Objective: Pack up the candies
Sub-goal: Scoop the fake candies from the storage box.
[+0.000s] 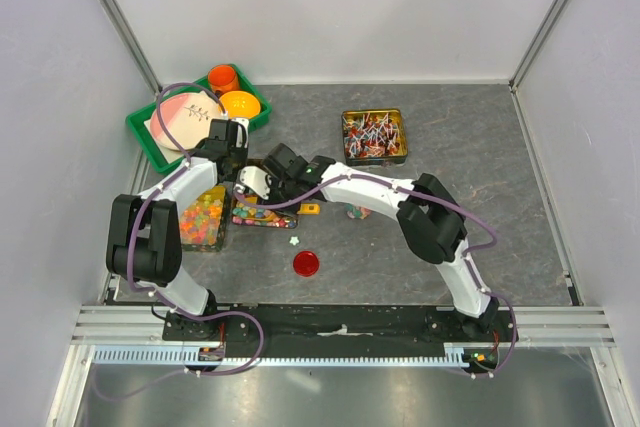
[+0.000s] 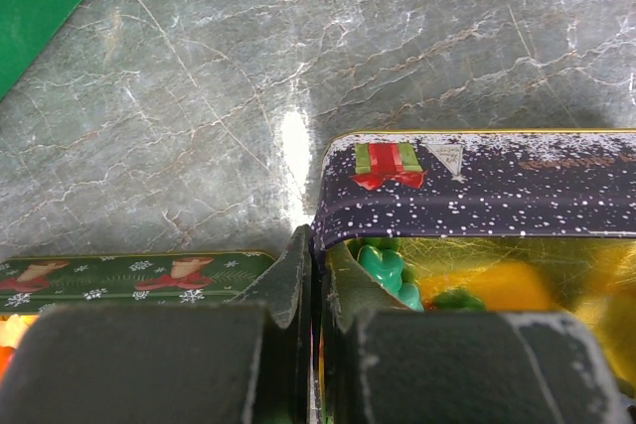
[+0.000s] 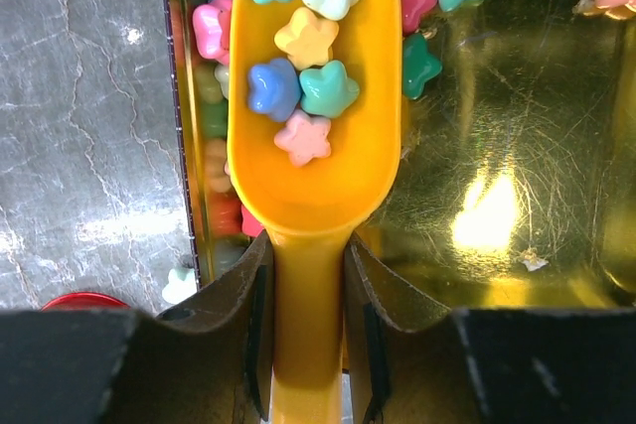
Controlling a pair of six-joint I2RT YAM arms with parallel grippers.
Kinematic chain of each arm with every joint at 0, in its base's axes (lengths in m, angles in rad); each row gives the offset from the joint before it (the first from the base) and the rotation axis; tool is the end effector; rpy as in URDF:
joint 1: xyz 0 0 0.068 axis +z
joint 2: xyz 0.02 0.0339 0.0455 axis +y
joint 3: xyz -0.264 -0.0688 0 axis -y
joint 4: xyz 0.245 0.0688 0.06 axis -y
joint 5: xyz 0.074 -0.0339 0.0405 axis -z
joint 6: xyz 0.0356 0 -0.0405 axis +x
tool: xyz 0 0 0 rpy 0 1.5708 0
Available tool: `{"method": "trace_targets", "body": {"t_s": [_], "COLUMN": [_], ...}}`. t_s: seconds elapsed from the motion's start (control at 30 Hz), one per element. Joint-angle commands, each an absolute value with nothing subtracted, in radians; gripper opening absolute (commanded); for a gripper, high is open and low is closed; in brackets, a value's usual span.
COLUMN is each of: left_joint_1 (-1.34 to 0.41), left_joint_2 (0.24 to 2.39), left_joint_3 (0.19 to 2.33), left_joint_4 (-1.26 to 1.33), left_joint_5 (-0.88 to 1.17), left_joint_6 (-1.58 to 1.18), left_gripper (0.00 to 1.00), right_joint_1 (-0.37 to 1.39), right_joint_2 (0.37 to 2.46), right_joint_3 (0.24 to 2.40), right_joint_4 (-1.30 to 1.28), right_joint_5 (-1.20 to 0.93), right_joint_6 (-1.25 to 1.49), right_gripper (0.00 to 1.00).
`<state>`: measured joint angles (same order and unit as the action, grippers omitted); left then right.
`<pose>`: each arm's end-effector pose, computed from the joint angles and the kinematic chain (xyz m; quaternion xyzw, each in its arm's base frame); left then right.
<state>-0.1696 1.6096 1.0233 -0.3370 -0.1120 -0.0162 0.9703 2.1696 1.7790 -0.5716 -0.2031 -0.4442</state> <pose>0.3294 -0.0524 0.2045 0.0548 0.9451 0.0234 0.3212 0.2655 0.4004 0.2044 -0.6398 0.7018 0.1709 0.2627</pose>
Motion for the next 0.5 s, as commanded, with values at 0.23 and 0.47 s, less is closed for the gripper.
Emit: {"method": "trace_targets", "body": {"t_s": [0.23, 0.47], "left_joint_1": [-0.161, -0.153], "left_joint_2": [1.582, 1.586], "left_joint_3": [1.032, 1.034], "left_joint_4": [-0.272, -0.273], "left_joint_5": [-0.074, -0.066], "left_joint_6": [-0.048, -0.051], "left_gripper": [0.01, 0.01], "right_joint_1": [0.943, 0.928], "right_joint_2": [2.065, 2.016], "right_joint_3": [1.598, 1.531], "right_joint_4": [-0.327, -0.273], "right_joint_5": [-0.279, -0.321], "right_joint_6": [-0.414, -0.410], "right_gripper": [0.00, 0.00]}}
